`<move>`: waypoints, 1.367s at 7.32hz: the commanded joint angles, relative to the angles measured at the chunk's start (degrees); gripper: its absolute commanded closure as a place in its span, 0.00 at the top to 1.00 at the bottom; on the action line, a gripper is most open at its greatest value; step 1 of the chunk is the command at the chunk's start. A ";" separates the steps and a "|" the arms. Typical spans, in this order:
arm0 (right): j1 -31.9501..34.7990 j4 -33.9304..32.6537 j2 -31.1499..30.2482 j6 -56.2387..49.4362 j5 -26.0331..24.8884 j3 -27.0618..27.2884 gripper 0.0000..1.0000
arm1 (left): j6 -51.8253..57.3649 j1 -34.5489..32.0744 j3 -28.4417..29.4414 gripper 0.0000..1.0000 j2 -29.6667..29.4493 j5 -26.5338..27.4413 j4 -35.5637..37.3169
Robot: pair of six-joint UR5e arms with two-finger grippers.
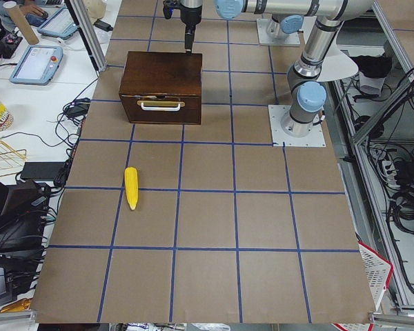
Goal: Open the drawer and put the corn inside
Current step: 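Move the left gripper from the cabinet top toward the drawer handle, then lower the left gripper and hook the white drawer handle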
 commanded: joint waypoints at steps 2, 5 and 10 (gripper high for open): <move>0.00 0.00 0.00 0.06 0.00 0.00 1.00 | 3.07 4.12 5.23 1.00 -6.63 -0.53 -0.93; 0.00 0.00 0.00 -0.02 0.00 0.00 1.00 | 10.78 14.22 7.97 1.00 -12.70 -7.62 -0.84; 0.00 0.00 0.00 0.06 0.00 0.00 1.00 | 22.77 23.38 7.37 1.00 -21.75 -14.65 3.10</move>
